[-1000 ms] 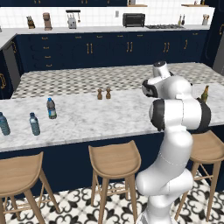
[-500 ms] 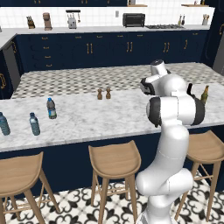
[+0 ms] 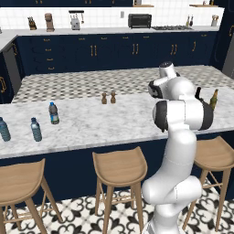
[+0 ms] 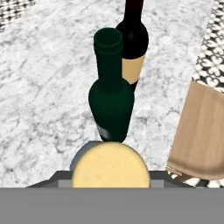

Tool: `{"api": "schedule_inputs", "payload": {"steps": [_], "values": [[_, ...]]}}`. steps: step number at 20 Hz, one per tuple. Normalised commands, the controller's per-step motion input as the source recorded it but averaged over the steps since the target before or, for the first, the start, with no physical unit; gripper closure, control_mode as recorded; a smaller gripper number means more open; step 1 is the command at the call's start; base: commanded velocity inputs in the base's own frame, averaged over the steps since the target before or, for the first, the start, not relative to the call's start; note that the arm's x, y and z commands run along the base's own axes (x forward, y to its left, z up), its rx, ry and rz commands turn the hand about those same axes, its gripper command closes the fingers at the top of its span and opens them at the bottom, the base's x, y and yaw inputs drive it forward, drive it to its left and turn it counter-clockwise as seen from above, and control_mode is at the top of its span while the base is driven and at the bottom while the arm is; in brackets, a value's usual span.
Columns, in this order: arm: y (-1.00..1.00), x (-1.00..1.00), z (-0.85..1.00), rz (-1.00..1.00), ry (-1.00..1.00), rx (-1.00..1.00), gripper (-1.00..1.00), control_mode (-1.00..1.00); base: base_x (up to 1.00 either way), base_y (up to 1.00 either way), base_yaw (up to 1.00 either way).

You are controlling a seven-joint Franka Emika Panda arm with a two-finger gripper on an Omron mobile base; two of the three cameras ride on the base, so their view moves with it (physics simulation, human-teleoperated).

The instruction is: Move the plastic bottles in the middle to the plastics group, and the glass bottles in the middle to the glass group.

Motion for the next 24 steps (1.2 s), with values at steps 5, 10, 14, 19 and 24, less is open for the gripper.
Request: {"api": "schedule_inputs", "payload": {"steps": [5,10,14,19,24], "values": [[0.00,0.00,-0.29,0.00,0.00,0.00,1.00,-1.00,0.00,0.00,0.00],[0.00,0.00,-0.45,0.00,-0.02,0.00,1.00,-1.00,0.00,0.00,0.00],[0.00,0.00,-0.16,0.00,0.00,0.00,1.00,-1.00,0.00,0.00,0.00],[0.00,0.18,0.13,0.00,0.00,0.00,1.00,-1.00,0.00,0.00,0.00],[0.00,0.18,0.10,0.00,0.00,0.00,1.00,-1.00,0.00,0.00,0.00]]}}
